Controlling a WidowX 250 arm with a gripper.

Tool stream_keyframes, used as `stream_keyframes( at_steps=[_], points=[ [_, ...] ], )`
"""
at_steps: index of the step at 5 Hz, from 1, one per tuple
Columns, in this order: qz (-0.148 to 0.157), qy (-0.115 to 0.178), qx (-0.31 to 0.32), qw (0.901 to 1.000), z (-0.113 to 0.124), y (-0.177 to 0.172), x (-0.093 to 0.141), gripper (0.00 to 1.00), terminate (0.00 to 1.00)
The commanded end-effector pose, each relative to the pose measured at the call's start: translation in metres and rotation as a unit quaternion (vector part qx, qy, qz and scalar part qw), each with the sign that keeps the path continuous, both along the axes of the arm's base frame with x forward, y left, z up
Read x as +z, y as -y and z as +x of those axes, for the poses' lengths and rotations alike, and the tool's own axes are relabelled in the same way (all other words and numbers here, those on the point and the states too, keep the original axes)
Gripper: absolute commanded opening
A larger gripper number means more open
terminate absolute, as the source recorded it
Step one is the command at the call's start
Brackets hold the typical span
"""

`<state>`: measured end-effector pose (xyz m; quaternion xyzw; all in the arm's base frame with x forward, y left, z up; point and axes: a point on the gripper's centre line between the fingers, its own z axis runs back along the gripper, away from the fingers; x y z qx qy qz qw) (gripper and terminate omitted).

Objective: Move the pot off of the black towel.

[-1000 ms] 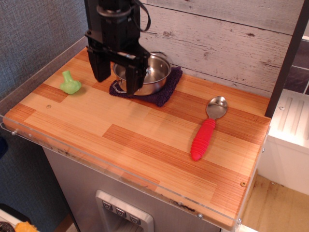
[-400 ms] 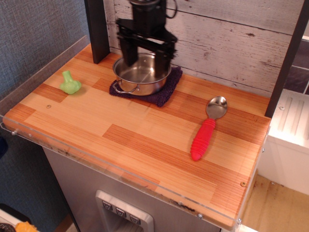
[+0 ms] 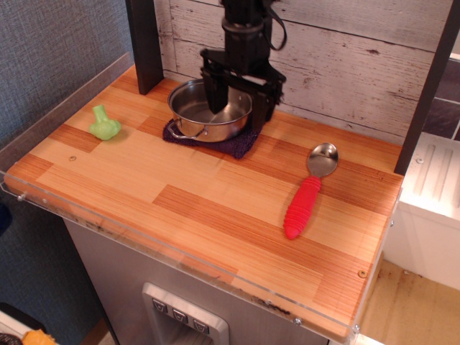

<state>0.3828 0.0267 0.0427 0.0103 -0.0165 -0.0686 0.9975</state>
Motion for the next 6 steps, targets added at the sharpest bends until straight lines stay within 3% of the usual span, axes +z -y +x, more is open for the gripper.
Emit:
stream_keyframes(
  at_steps=[1, 4, 6],
  points=[
    [0.009, 0.023, -0.015, 0.9996, 0.015, 0.008, 0.006, 0.0, 0.0],
    [0.003, 0.029, -0.02, 0.9994, 0.011, 0.006, 0.016, 0.0, 0.0],
    [-0.026, 0.081, -0.006, 0.9964, -0.005, -0.007, 0.066, 0.0, 0.0]
  ],
)
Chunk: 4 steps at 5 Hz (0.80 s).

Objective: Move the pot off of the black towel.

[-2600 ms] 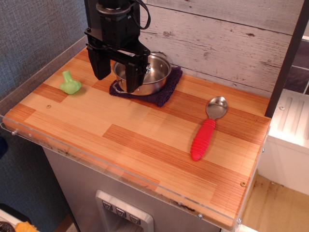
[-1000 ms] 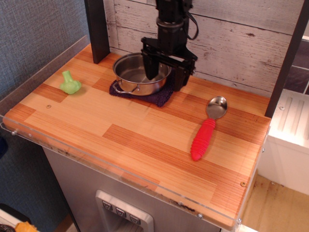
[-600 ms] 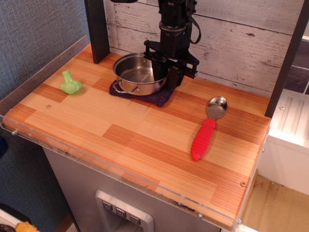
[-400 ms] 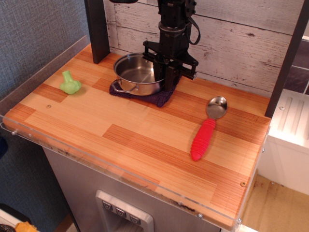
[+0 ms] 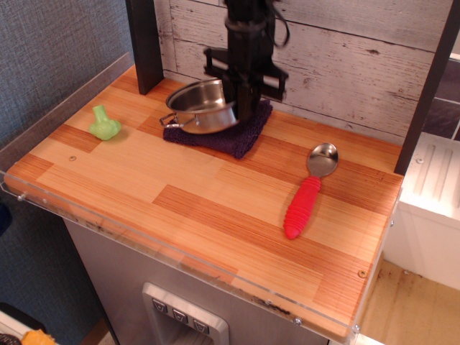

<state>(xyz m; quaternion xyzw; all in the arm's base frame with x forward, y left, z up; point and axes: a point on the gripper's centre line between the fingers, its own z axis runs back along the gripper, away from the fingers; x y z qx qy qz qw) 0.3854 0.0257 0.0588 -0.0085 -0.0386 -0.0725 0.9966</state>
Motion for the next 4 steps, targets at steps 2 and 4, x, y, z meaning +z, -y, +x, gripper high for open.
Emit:
stream_keyframes(
  at_steps=[2, 4],
  points=[
    [-0.005, 0.045, 0.022, 0.9987, -0.071, -0.024, 0.058, 0.0, 0.0],
    [0.014, -0.026, 0.033, 0.999, -0.121, -0.037, 0.011, 0.0, 0.0]
  ],
)
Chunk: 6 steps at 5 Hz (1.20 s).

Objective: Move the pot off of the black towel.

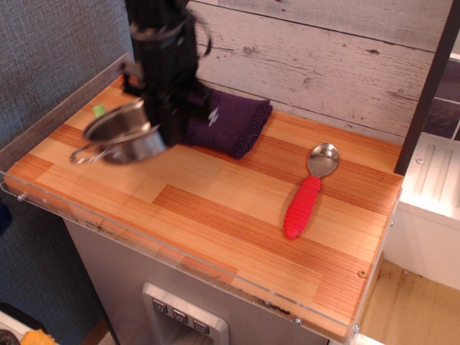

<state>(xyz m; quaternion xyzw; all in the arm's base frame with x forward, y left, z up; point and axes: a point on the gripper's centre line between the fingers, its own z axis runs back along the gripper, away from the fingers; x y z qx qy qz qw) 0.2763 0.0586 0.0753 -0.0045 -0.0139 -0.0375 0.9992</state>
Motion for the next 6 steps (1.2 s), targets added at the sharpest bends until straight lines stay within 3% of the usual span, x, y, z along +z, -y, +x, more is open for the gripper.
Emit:
stream_keyframes(
  at_steps=[1, 2, 3, 5, 6],
  points=[
    [0.026, -0.027, -0.009, 0.9993, -0.017, -0.004, -0.025, 0.0, 0.0],
    [0.029, -0.036, -0.015, 0.9988, -0.012, -0.002, -0.037, 0.0, 0.0],
    [0.038, -0.042, -0.033, 0.9979, -0.012, 0.003, -0.042, 1.0, 0.0],
    [0.043, -0.033, -0.055, 0.997, -0.012, 0.015, -0.029, 1.0, 0.0],
    [0.04, 0.0, -0.043, 0.9983, -0.012, 0.015, 0.003, 1.0, 0.0]
  ],
)
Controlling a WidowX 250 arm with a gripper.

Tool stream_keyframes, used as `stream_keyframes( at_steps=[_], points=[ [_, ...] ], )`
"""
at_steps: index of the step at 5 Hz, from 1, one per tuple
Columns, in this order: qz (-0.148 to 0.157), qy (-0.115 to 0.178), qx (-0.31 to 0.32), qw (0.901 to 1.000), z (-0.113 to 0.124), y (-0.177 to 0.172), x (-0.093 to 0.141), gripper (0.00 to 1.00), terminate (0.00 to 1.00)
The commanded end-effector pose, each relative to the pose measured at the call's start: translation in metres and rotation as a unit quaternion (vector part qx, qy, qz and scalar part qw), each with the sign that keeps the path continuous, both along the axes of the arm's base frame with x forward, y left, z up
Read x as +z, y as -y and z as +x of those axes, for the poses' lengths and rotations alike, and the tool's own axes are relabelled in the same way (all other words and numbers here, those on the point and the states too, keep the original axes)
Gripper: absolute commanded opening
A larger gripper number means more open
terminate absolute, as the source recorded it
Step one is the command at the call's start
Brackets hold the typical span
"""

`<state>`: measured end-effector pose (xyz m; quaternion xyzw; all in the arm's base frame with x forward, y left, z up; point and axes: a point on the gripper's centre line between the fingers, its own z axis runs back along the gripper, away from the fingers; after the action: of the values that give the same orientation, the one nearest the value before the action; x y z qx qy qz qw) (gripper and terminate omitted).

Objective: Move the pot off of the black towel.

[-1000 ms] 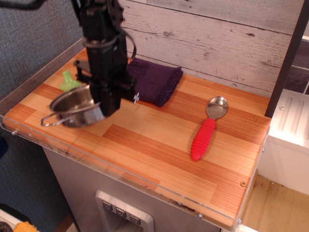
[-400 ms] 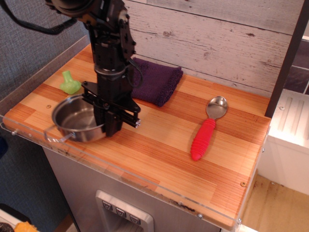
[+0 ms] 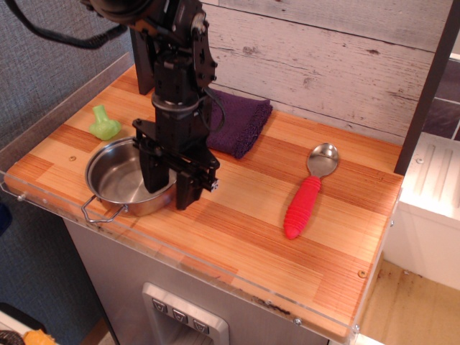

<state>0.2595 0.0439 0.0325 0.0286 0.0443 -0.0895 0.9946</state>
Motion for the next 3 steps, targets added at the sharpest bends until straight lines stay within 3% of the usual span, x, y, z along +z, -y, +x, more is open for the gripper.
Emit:
stream_keyframes(
  at_steps=[1, 2, 3],
  points=[
    [-0.002, 0.101, 0.021, 0.9947, 0.004, -0.005, 0.081, 1.0, 0.0],
    [0.003, 0.122, 0.034, 0.992, 0.002, -0.013, 0.097, 1.0, 0.0],
    [0.004, 0.119, 0.043, 0.9919, 0.0, -0.019, 0.095, 1.0, 0.0]
  ],
)
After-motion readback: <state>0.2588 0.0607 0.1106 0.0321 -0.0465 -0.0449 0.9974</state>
